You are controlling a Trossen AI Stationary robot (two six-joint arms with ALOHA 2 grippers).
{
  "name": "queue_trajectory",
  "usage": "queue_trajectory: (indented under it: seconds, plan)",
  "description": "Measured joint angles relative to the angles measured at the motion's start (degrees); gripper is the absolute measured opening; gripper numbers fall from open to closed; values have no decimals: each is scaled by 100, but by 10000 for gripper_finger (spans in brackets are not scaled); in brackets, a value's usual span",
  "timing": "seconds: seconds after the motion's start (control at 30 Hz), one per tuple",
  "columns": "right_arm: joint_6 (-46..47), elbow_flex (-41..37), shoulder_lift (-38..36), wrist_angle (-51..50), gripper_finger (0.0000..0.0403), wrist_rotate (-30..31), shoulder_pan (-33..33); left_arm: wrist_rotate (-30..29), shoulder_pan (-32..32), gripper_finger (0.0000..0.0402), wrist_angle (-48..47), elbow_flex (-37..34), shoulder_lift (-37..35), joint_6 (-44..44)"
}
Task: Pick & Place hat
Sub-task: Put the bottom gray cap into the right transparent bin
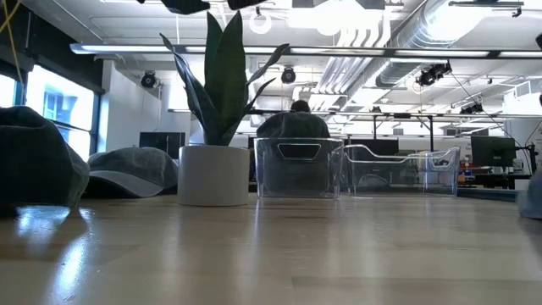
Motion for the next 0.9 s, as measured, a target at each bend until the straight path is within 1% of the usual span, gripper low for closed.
queue_trajectory:
  seconds: [0.07, 0.13, 0.17, 0.23, 0.37, 0.4, 0.53, 0.67, 0.8, 0.83, 0.9]
  plan:
    - [-138, 0, -2, 11, 62, 112, -4, 26, 43, 195, 0, 0, 0, -2]
    - [-241, -2, -2, 7, 25, 22, -2, 89, 48, 195, -4, 0, 0, -6]
    - [-255, 1, -2, 7, 16, 13, -2, 89, 49, 195, -2, 0, 0, -7]
    - [-203, 65, 0, -8, 16, 140, 0, 97, 46, 195, -4, 0, 0, -7]
    - [-119, 402, -2, -2, 29, 651, -61, 109, 46, 195, 10, 0, 0, -7]
    - [-117, 527, -2, 1, 27, 691, -115, 99, 46, 195, 53, -2, 0, -13]
    - [-201, 1059, -4, 137, 9, 780, -365, -253, 44, 195, 494, -2, -2, -209]
    - [-750, 1353, -4, 896, 13, 1074, -605, -383, 129, 195, 1028, -2, -4, -645]
    - [-1312, 1379, -4, 1658, 26, 961, -926, -407, 314, 195, 1141, 63, -9, -1323]
    - [-1379, 1379, -4, 1753, 26, 980, -997, -387, 362, 195, 1141, 118, -9, -1518]
    - [-1498, 1379, -4, 1879, 25, 1194, -1116, -132, 462, 195, 1158, 233, -9, -1808]
